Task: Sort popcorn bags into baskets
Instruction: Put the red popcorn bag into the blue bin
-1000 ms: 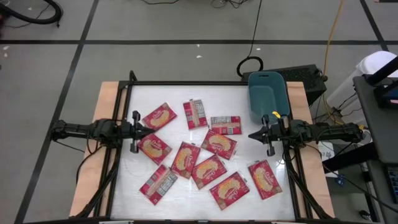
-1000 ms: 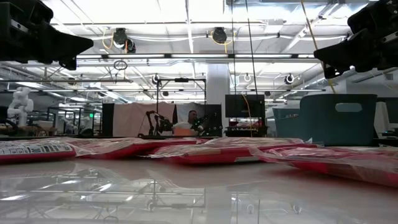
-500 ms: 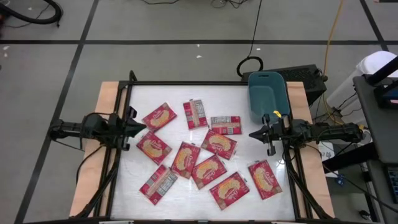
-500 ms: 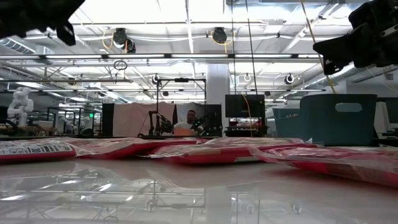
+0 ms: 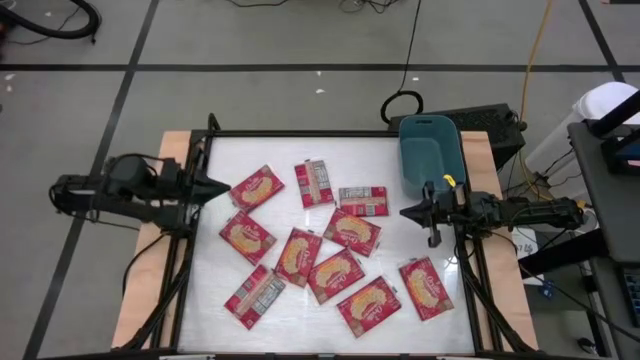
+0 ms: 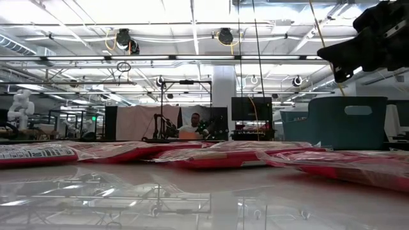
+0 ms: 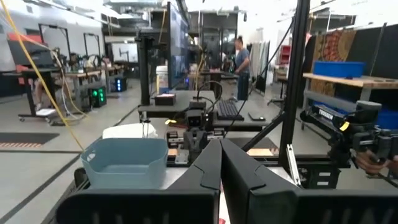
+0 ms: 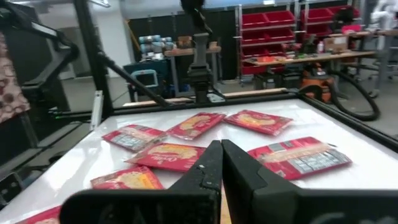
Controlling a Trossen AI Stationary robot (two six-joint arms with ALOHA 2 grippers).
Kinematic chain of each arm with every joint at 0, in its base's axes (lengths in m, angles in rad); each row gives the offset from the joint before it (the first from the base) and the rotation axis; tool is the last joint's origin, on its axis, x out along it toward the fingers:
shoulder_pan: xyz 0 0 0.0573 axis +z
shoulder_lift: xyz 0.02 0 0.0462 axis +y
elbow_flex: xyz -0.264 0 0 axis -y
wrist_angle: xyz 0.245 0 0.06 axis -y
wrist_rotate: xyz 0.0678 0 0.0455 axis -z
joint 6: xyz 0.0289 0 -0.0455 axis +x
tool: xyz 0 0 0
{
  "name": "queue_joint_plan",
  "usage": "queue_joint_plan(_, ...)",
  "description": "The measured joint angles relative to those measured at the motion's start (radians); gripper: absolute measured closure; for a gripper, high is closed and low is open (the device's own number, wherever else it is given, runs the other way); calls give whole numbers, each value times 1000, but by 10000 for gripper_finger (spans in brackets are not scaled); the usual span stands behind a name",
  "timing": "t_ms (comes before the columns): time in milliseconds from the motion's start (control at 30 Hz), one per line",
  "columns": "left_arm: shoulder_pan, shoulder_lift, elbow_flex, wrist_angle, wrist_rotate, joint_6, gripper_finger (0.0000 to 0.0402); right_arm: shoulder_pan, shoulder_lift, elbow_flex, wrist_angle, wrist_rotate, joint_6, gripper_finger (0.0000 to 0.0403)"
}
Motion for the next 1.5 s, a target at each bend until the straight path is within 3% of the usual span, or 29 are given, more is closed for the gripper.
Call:
queue_joint_plan(267, -2, 228, 327, -272, -3, 38, 396, 0, 0, 0, -6, 42, 72, 403)
queue_joint_plan(433, -2, 355, 424, -451, -77, 46, 395, 1, 6, 0, -28, 41, 167, 403)
queue_joint_plan(633, -2, 480, 364, -496, -246, 55, 364, 20, 47, 0, -29, 41, 228, 403)
queue_joint_plan(767, -2, 576, 298, -486, -269, 56, 329, 40, 83, 0, -29, 41, 254, 403)
queue_joint_plan(867, -2, 652, 251, -472, -214, 21, 303, 55, 109, 0, -28, 58, 275, 403)
queue_joint_plan(1167, -16, 891, 109, -275, 90, -208, 251, 82, 182, 0, 18, 76, 277, 403)
queue_joint_plan(1300, -63, 990, 89, -250, 103, -216, 240, 97, 207, 0, 38, 98, 281, 403)
queue_joint_plan(1500, -151, 1080, 87, -246, 22, -187, 238, 116, 244, 0, 56, 118, 303, 403)
